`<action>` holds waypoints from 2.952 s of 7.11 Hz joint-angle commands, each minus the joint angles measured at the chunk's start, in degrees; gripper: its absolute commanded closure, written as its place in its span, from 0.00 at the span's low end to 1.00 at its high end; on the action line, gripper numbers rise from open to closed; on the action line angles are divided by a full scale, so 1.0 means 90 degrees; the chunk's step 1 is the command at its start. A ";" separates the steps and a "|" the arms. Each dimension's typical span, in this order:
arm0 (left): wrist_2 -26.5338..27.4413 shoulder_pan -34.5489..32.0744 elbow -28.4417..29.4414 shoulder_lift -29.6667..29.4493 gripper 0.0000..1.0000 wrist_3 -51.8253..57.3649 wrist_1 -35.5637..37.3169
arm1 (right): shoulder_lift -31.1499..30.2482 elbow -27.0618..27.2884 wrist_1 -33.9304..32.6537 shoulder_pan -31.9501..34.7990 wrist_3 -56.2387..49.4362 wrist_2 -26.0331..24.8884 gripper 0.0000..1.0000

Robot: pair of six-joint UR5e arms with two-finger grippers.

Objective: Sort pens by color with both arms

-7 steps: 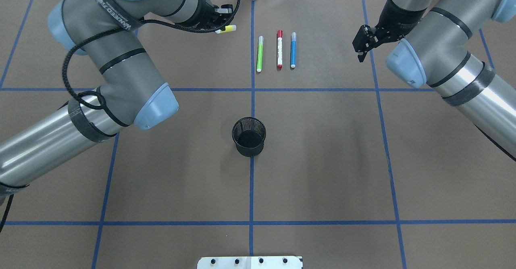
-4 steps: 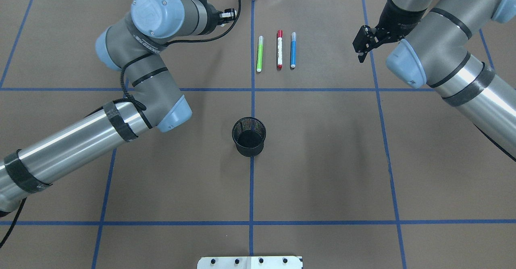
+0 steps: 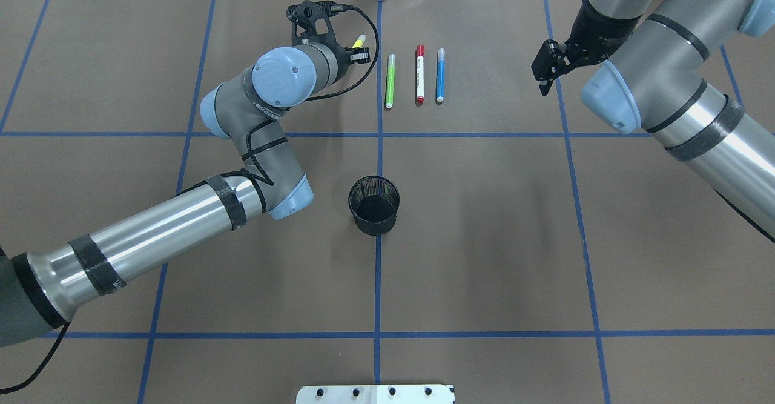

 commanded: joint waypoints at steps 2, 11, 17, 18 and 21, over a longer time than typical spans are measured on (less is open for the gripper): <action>0.0011 0.0091 0.0127 -0.0006 0.00 0.0025 -0.0111 | -0.0005 -0.0012 0.0005 0.0000 -0.0017 -0.0011 0.01; -0.4031 -0.2638 -0.5905 0.2412 0.00 0.5140 0.7987 | -0.2033 -0.0060 0.0259 0.2564 -0.3936 -0.0011 0.01; -0.5435 -0.5561 -0.4796 0.4860 0.00 0.8976 0.7230 | -0.3566 -0.0373 0.0792 0.4365 -0.5350 0.0680 0.01; -0.5661 -0.5679 -0.4679 0.5128 0.00 0.8999 0.6885 | -0.3608 -0.0402 0.0864 0.4365 -0.5088 0.0643 0.01; -0.5643 -0.5749 -0.4726 0.5337 0.00 0.8670 0.6764 | -0.3560 -0.0344 0.0922 0.4355 -0.4385 0.0604 0.01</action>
